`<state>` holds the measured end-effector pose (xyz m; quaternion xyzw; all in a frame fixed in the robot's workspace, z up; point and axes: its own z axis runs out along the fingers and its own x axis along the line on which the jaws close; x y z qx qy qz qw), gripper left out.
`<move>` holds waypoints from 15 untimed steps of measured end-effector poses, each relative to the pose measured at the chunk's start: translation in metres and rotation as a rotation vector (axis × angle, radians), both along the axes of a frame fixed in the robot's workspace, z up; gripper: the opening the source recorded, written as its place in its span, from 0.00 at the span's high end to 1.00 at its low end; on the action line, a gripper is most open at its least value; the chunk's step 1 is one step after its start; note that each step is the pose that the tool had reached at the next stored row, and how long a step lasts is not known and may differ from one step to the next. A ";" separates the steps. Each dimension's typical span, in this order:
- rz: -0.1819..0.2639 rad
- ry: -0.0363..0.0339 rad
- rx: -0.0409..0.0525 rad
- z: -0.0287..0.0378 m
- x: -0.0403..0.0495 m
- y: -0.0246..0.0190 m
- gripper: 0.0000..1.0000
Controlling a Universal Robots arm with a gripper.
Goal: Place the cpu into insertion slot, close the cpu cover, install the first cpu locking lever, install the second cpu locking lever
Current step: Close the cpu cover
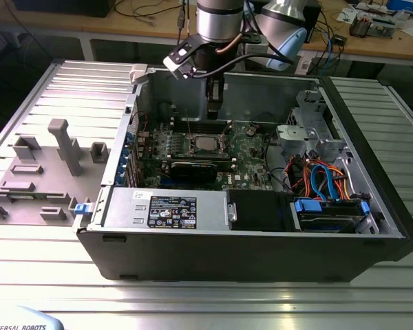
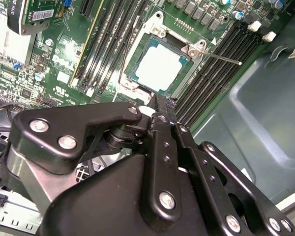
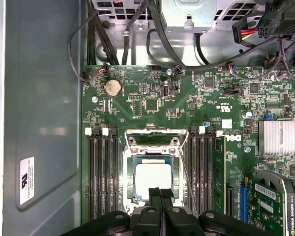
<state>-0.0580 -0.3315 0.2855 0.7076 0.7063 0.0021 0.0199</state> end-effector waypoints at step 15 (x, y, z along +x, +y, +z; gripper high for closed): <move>0.000 0.0000 0.0000 0.0000 0.0050 0.0000 0.89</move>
